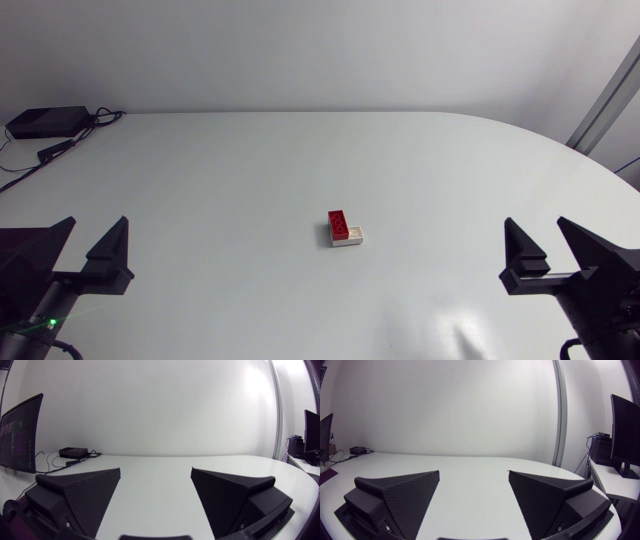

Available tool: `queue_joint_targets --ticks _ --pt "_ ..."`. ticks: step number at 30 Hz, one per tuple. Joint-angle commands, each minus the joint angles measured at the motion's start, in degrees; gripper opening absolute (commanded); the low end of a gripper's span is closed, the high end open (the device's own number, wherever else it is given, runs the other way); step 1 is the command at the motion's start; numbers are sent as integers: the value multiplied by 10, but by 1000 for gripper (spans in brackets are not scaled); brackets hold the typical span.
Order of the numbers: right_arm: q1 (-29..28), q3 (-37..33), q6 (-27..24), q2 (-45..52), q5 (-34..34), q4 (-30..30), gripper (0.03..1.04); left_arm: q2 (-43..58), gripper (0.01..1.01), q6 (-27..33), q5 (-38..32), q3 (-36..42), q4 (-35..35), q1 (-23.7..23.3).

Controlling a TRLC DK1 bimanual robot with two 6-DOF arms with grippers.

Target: Separate the duplo bricks

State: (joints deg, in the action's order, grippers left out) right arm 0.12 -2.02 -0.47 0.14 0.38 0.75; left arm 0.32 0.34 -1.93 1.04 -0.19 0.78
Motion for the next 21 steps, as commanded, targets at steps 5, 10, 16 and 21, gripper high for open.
queue_joint_targets --ticks 5,10,16,21 --pt "9 20 1 -4 -7 -11 998 -10 985 -3 0 -10 -3 -8" --pt "18 21 -1 -6 -8 -10 998 -11 985 16 0 -9 -3 -7" --pt "26 2 -7 -6 -8 -21 997 -11 984 21 0 25 -25 -9" --pt "27 -30 -7 -4 -8 -41 997 -2 975 21 0 67 -45 -10"
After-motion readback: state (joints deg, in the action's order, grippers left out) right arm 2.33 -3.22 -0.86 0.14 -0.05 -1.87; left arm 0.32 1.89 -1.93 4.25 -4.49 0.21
